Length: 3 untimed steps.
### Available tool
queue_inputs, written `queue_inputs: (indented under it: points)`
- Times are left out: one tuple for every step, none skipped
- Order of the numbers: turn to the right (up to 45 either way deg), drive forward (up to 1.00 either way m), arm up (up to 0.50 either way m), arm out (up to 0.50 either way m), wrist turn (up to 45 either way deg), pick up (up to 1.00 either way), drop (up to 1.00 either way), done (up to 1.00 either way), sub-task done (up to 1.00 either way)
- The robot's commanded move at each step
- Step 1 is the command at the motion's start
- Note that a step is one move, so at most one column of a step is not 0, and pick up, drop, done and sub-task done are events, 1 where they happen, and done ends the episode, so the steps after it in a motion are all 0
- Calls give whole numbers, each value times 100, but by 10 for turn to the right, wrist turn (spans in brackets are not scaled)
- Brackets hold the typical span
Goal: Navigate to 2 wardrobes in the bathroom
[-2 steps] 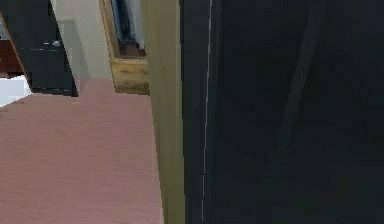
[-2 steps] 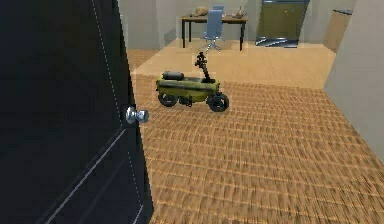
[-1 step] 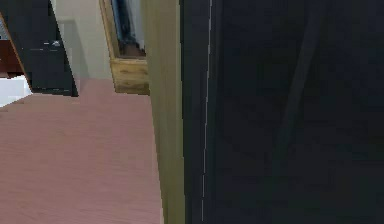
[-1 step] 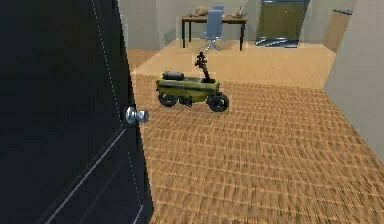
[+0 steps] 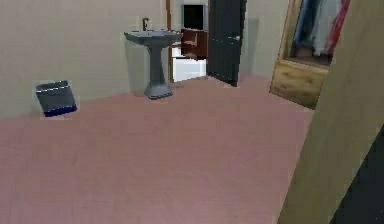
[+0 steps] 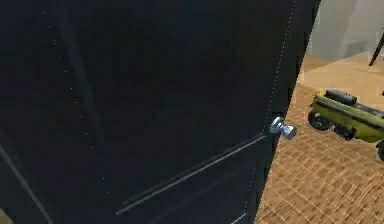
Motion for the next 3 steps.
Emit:
queue_inputs:
  points:
    - [-300,0,0,0,0,0,0,0,0]
    - [0,40,0,0,0,0,0,0,0]
    - [450,0,0,0,0,0,0,0,0]
